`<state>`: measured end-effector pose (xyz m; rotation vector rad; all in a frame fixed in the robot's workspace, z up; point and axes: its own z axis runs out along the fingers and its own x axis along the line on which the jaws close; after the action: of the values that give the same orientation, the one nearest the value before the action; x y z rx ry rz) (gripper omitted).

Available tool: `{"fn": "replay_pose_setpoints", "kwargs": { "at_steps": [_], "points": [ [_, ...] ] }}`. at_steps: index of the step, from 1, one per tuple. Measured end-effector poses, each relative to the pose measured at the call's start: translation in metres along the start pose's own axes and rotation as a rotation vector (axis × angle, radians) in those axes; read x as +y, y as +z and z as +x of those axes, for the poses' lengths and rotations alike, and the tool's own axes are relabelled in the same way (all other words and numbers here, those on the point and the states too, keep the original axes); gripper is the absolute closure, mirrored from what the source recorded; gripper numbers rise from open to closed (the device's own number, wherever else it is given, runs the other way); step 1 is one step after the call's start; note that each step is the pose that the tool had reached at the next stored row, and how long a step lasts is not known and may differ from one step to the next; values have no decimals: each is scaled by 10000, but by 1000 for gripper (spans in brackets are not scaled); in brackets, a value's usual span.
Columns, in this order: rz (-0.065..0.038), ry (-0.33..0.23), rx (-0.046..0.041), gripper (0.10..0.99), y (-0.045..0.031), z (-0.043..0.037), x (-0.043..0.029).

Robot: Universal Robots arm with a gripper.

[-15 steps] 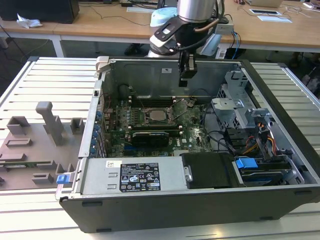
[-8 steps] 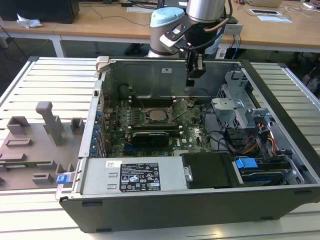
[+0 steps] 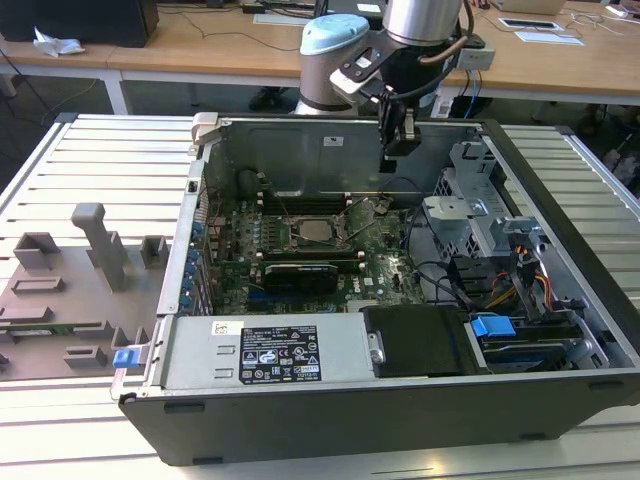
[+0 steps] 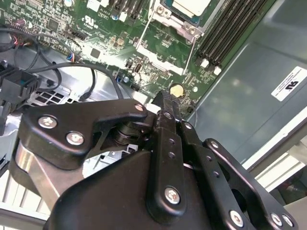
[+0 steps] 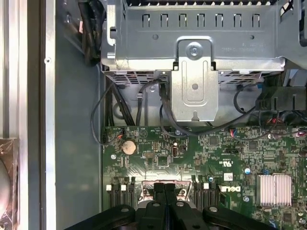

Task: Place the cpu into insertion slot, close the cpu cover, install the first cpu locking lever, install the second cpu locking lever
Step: 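Close the cpu cover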

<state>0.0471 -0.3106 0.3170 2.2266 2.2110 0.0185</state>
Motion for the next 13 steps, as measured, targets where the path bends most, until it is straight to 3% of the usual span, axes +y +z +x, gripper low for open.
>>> {"fn": "replay_pose_setpoints", "kwargs": {
  "at_steps": [13],
  "points": [
    [30,0,-1,980,85,0,33]
  ]
}}
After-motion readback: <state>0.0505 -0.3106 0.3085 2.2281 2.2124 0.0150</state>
